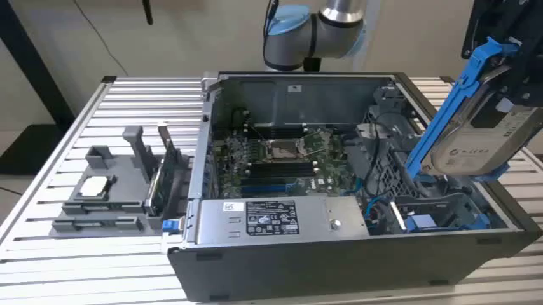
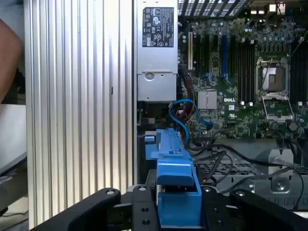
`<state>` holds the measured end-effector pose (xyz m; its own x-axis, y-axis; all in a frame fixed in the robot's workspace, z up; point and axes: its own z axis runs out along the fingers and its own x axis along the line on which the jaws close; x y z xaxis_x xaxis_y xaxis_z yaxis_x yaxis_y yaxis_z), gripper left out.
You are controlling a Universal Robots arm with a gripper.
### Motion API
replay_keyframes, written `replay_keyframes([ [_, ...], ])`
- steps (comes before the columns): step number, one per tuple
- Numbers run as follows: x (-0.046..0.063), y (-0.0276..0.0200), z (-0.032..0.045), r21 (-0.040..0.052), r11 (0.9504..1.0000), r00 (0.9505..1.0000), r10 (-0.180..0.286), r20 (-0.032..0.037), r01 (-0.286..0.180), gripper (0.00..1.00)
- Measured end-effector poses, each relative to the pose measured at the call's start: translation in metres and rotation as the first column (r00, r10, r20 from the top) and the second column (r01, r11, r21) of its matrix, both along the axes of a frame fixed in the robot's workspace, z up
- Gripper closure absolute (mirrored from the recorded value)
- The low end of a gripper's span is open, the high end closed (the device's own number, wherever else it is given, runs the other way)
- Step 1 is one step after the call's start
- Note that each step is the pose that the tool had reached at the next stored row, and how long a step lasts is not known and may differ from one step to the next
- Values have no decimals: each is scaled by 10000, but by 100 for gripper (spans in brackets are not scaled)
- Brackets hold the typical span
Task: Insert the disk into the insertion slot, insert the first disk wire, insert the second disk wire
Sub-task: 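Insert the disk into the insertion slot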
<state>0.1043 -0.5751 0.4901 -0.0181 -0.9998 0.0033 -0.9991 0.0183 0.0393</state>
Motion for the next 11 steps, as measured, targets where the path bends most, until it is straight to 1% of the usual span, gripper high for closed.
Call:
replay_keyframes([
  [8,1,0,-1,-2,10000,10000,-1,0,1,67],
  [11,9,0,-12,-1,10000,10000,0,0,0,67],
])
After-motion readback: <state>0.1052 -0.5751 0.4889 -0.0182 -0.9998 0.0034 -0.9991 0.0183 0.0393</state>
